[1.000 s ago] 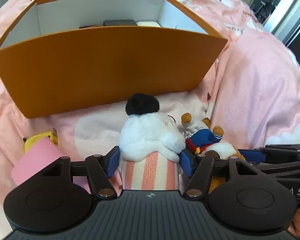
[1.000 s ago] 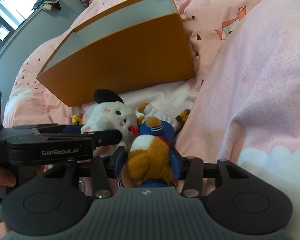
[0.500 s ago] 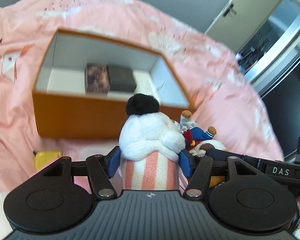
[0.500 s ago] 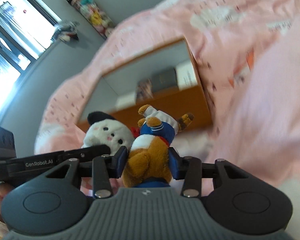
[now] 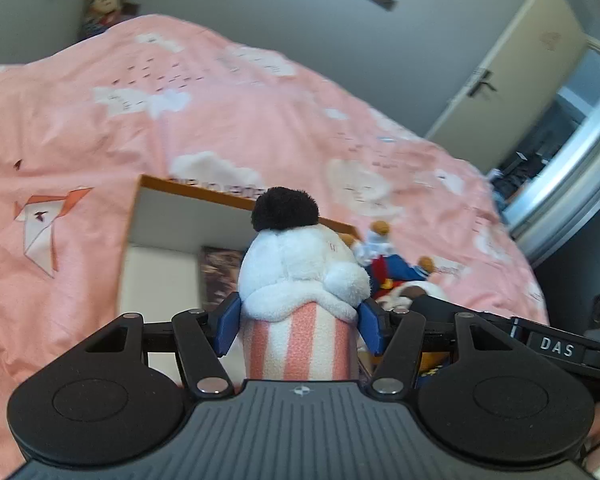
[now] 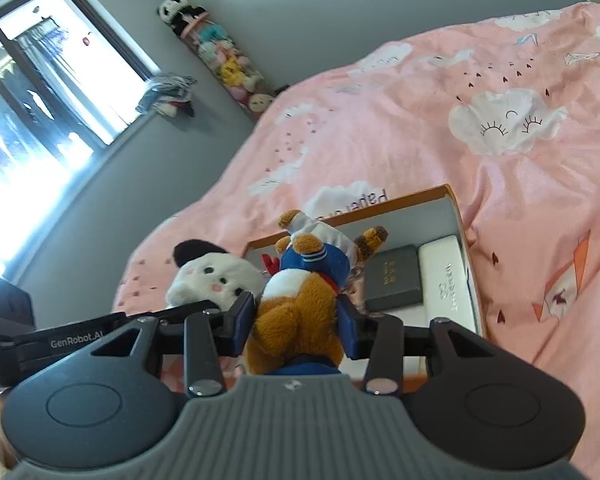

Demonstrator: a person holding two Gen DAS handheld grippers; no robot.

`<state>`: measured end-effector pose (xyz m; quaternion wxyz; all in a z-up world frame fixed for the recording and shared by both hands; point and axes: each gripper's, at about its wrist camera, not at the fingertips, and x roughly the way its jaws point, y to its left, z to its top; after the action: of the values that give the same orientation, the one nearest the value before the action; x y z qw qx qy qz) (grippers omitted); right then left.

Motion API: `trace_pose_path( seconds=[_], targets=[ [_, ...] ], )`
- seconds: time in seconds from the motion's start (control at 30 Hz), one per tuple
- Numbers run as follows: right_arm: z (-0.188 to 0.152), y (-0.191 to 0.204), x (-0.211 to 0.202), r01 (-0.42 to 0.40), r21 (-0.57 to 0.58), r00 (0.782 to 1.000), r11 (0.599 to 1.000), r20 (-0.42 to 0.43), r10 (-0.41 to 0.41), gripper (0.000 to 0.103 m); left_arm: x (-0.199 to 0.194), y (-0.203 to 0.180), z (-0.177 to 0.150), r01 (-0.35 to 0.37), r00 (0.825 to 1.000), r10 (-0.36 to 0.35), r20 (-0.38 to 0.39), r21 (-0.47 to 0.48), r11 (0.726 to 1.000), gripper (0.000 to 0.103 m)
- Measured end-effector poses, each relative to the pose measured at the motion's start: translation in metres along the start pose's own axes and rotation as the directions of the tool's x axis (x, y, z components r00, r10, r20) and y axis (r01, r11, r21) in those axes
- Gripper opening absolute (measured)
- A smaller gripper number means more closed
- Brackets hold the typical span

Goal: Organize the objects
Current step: 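Carry both plush toys over the orange box with both tools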

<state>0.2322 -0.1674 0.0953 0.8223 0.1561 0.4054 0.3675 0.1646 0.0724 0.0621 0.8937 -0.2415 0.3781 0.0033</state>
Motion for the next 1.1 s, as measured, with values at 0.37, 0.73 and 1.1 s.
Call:
trace_pose_path(
  seconds=[0.37,0.73,1.1],
  targets=[
    [0.012,-0.019,0.051,0.176,-0.103,0.984,0.979,0.01,-0.176,0.046,0.05,0.039,0.002,-0.009,0.996,0.001,-0.086,-0.085,0.996,0.069],
    [0.012,-0.012,0.076,0.303,-0.251,0.953,0.919,0.049,-0.3,0.046,0.071,0.044,-0.003,-0.016,0.992,0.007,-0.125,-0.077,0.997,0.069],
    [-0.011,-0.023,0.108,0.271,-0.227,0.95,0.935,-0.093,-0.298,0.046,0.09,0.044,-0.011,-0.026,0.992,0.019,-0.129,-0.056,0.998,0.069]
  ],
)
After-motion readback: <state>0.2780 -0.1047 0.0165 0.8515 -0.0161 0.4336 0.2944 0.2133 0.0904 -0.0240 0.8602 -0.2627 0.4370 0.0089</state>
